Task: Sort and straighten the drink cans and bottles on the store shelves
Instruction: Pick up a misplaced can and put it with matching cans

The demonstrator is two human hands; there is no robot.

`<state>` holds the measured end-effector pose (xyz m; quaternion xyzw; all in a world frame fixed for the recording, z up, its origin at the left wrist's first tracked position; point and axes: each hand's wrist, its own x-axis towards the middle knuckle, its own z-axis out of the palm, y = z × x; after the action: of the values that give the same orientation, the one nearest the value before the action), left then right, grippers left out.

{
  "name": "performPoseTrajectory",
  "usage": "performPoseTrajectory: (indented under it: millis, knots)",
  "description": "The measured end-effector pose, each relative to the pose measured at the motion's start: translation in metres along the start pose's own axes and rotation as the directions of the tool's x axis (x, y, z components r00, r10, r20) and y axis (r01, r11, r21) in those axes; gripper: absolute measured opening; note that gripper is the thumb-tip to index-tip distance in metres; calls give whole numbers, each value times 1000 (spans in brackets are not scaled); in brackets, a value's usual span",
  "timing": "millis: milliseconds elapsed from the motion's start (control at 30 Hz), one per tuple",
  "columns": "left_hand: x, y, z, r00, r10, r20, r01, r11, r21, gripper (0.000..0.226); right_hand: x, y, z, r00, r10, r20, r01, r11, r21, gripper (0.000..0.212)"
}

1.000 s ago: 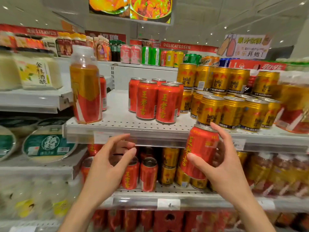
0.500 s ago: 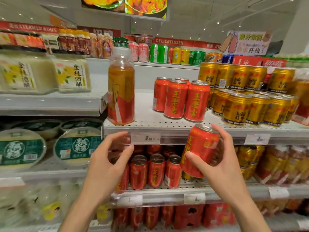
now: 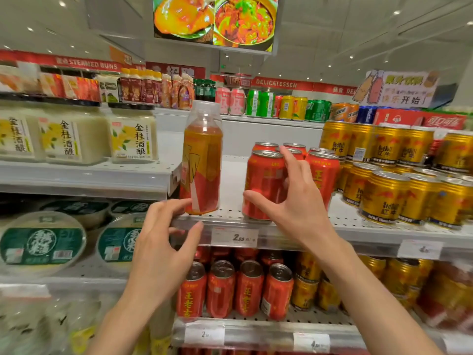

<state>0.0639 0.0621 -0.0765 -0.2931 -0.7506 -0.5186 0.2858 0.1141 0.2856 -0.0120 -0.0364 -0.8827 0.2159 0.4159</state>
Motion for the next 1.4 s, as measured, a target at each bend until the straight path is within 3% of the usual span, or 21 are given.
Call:
performPoseTrajectory:
  millis: [200, 333, 600, 800, 1000, 1167, 1333, 1400]
  knots:
    - [3, 5, -10, 996, 27, -85, -21, 997, 76, 30, 2, 5, 4, 1000, 18, -19, -19, 997, -72, 108]
    - [21, 26, -24, 981, 136, -136, -121, 986, 114, 29, 5, 8, 11, 1000, 5, -20, -6, 998, -60, 107]
    - [118, 55, -34, 994, 80, 69, -102, 908, 408, 83, 1, 15, 14, 1000, 15, -17, -15, 1000, 22, 102]
    - [146, 56, -21, 978, -27, 205, -78, 871, 484, 95, -5, 18, 10, 997, 45, 61, -50, 996, 77, 100]
    - [140, 47, -22, 992, -41, 118, 6, 959, 282, 86, -7, 20, 4, 985, 94, 144, -121, 974, 194, 94]
    - [129, 50, -34, 996, 4, 88, -11, 997, 72, 79, -9, 19, -10, 963, 147, 226, -220, 913, 343, 73]
    - [114, 62, -44, 987, 45, 155, -32, 996, -86, 75, -20, 4, -30, 979, 128, 161, -184, 895, 406, 46]
    - [104, 64, -44, 976, 37, 214, 10, 977, -215, 70, -27, -12, -39, 975, 80, 206, -164, 888, 430, 50]
